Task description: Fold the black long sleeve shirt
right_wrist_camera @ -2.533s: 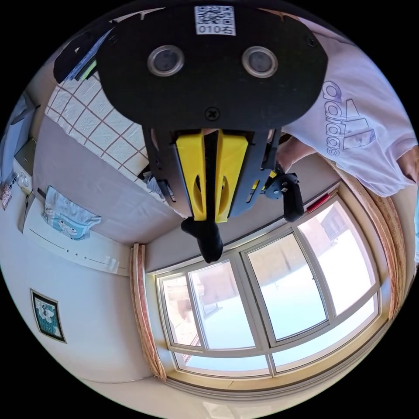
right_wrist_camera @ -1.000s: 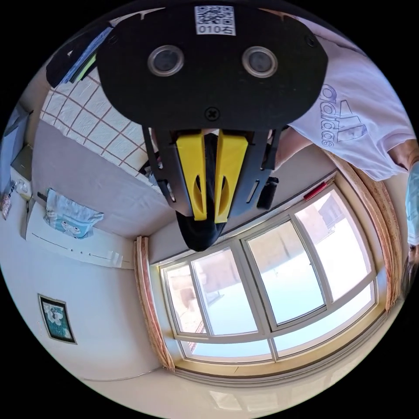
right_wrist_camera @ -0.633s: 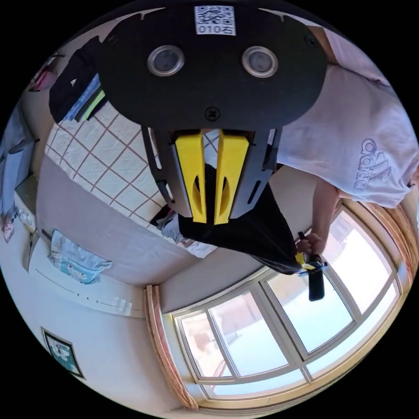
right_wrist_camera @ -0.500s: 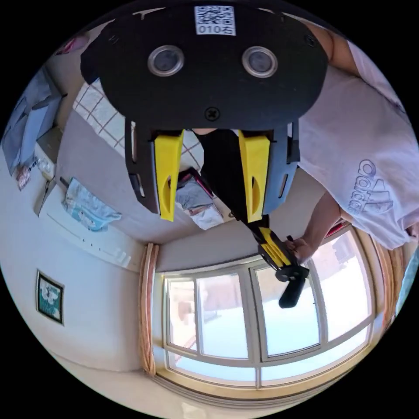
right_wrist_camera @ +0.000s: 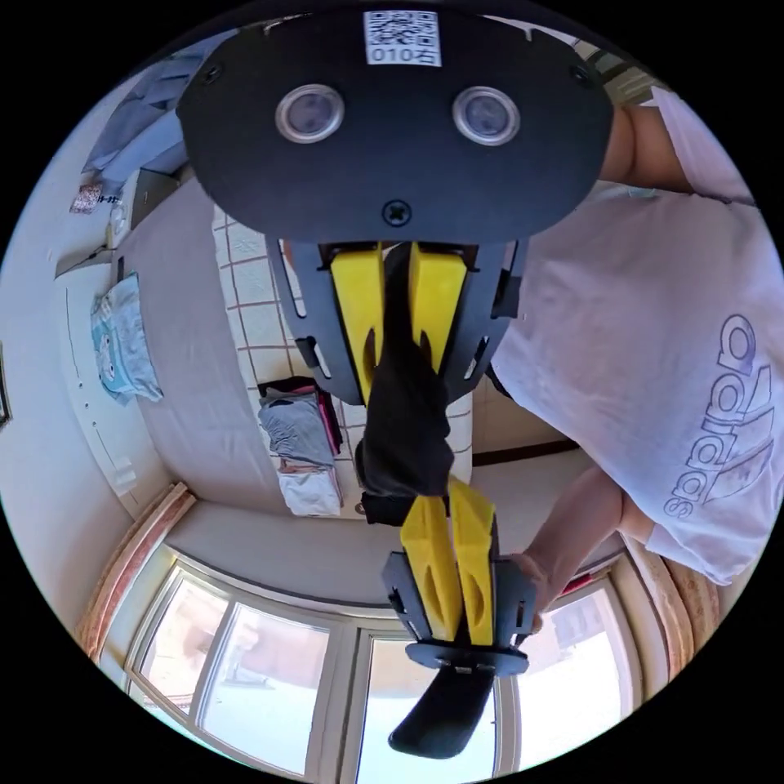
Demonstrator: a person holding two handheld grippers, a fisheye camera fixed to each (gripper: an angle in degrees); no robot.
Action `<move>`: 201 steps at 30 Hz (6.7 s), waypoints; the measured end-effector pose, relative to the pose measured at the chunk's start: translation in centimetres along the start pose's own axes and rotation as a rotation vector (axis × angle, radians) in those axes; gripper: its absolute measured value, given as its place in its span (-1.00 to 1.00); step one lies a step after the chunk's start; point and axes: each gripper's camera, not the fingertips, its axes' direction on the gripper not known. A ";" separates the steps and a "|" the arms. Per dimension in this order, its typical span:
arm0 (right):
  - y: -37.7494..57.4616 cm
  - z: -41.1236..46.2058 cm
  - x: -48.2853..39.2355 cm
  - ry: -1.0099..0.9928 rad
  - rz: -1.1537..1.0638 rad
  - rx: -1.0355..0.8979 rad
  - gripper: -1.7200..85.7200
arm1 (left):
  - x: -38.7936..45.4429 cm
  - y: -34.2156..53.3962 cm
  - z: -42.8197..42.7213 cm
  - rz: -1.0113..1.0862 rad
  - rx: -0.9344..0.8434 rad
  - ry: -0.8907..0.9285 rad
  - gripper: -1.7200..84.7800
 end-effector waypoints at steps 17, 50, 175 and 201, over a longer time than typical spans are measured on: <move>3.6 -15.0 -4.8 0.021 -0.283 0.477 -0.83 | -1.8 9.7 6.8 0.062 0.158 -0.224 -0.72; 9.5 -9.3 2.3 0.060 0.208 0.503 -0.82 | -6.1 10.1 2.4 -0.237 0.175 -0.664 -0.96; 15.0 19.7 27.5 0.189 1.001 -0.092 -0.92 | -11.9 -1.5 23.6 -0.064 -0.406 -0.286 -0.97; 12.1 28.1 32.8 -0.106 0.930 -0.558 -0.88 | -4.3 0.3 54.5 -0.118 -0.941 -0.245 -0.97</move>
